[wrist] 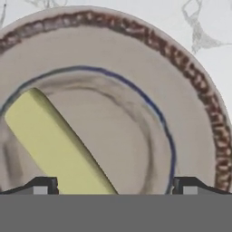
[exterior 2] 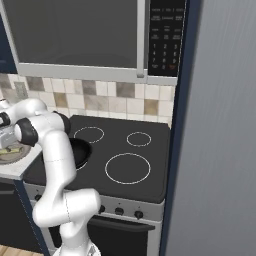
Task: Pick up the butter stick and place it in the pan. Then turn on the burner for the pan.
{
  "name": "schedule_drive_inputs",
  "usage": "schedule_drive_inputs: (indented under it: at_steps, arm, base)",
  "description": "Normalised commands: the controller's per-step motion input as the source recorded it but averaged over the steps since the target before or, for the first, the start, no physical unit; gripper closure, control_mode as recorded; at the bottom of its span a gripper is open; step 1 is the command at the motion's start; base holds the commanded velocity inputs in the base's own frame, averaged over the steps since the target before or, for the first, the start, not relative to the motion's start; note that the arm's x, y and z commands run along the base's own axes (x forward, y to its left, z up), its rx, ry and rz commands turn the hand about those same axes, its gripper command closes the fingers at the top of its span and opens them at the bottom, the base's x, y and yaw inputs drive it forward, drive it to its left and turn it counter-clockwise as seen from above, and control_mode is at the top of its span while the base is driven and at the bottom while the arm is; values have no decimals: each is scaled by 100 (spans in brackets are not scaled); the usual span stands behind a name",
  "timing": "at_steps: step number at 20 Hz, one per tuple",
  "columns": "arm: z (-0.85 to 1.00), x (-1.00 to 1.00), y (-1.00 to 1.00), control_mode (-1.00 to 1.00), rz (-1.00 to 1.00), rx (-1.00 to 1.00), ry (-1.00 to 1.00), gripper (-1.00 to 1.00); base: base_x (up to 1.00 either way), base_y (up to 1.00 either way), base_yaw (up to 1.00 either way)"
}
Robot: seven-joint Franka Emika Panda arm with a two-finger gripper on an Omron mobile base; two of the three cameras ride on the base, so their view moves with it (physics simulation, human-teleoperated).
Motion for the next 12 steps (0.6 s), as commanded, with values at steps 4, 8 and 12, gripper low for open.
schedule_drive_inputs:
  at_steps: [4, 8, 12]
  arm:
    - [-11, -14, 0, -100, 3, 0, -5, -100]
    - [-3, -16, 0, -100, 1, 0, -2, -100]
    - [0, -14, 0, -100, 0, 3, -1, -100]
  base:
    - [0, 0, 0]
    - [0, 0, 0]
    - [0, 0, 0]
